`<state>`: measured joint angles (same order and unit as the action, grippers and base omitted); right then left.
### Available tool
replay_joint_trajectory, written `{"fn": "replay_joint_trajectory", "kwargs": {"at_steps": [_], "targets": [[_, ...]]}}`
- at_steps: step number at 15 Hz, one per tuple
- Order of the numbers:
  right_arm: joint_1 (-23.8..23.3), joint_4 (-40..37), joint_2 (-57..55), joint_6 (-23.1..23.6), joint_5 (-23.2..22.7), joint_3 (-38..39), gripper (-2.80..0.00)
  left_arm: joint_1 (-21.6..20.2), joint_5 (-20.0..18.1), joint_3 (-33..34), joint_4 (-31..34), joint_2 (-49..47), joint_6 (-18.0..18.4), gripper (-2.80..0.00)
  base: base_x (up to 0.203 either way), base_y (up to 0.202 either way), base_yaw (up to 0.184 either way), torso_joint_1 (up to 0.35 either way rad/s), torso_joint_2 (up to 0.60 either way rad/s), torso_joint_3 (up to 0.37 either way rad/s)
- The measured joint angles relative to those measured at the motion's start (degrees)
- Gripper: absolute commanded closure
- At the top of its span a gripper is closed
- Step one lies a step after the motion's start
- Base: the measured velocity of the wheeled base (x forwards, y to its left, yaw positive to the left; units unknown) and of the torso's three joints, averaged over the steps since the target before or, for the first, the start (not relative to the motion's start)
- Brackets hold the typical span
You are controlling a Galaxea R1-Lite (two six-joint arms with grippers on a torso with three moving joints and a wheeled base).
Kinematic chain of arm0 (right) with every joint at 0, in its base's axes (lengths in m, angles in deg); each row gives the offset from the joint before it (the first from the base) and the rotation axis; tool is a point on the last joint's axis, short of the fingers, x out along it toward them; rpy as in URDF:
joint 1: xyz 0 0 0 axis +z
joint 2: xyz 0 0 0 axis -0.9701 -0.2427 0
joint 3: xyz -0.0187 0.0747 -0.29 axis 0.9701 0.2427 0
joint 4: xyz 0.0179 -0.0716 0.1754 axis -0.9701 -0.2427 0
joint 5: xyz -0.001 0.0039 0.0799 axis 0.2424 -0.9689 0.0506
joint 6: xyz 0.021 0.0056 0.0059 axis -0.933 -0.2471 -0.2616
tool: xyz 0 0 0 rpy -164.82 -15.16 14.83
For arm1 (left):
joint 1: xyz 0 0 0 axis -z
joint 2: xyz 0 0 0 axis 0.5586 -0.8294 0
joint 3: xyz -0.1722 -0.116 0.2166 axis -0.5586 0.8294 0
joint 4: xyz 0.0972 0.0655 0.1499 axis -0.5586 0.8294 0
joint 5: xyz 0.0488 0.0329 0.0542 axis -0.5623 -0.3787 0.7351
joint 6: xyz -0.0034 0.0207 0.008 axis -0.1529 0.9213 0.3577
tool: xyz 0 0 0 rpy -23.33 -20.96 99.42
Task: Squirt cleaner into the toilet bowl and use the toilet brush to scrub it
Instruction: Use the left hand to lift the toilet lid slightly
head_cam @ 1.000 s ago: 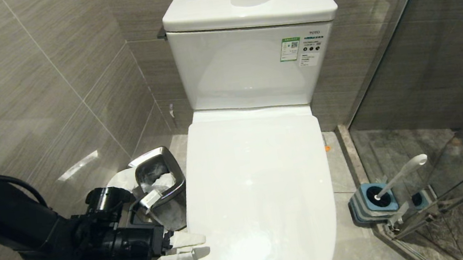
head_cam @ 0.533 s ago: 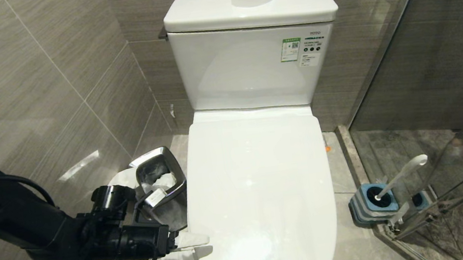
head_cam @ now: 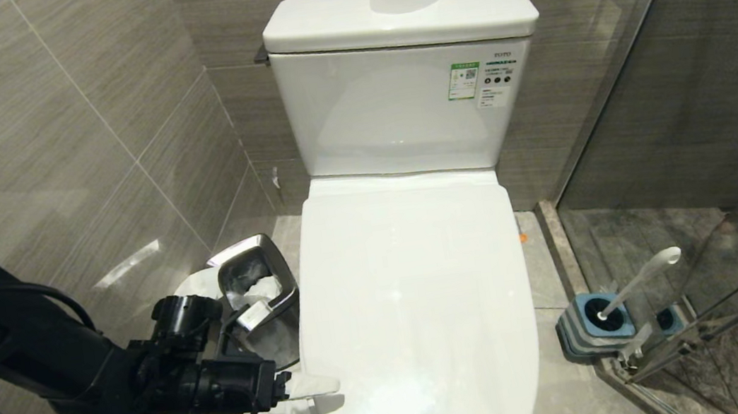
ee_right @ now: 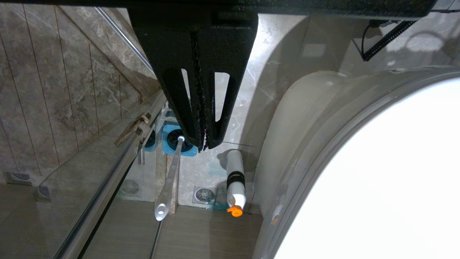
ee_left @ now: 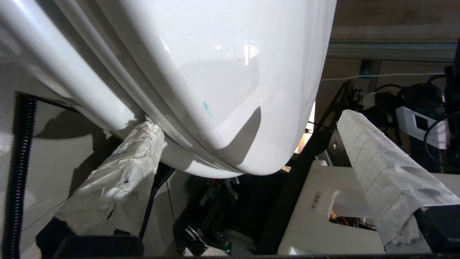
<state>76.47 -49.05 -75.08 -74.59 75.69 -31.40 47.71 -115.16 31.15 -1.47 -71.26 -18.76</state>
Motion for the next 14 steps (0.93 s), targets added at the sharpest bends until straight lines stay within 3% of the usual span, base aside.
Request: {"fn": "replay_joint_trajectory", "kwargs": {"at_steps": [11,14], "targets": [[0.01,0.00,0.00,0.02,-0.02,0.00,0.00,-1.48,-14.46,-0.26,0.50,2.68,-2.34,-2.80,0.000,0.000,0.000,0.000,0.00,0.000],[0.00,0.02,0.00,-0.02,0.01,0.00,0.00,-2.21,-16.47,-0.28,0.44,4.04,-2.33,-2.80,0.000,0.000,0.000,0.000,0.00,0.000]]}}
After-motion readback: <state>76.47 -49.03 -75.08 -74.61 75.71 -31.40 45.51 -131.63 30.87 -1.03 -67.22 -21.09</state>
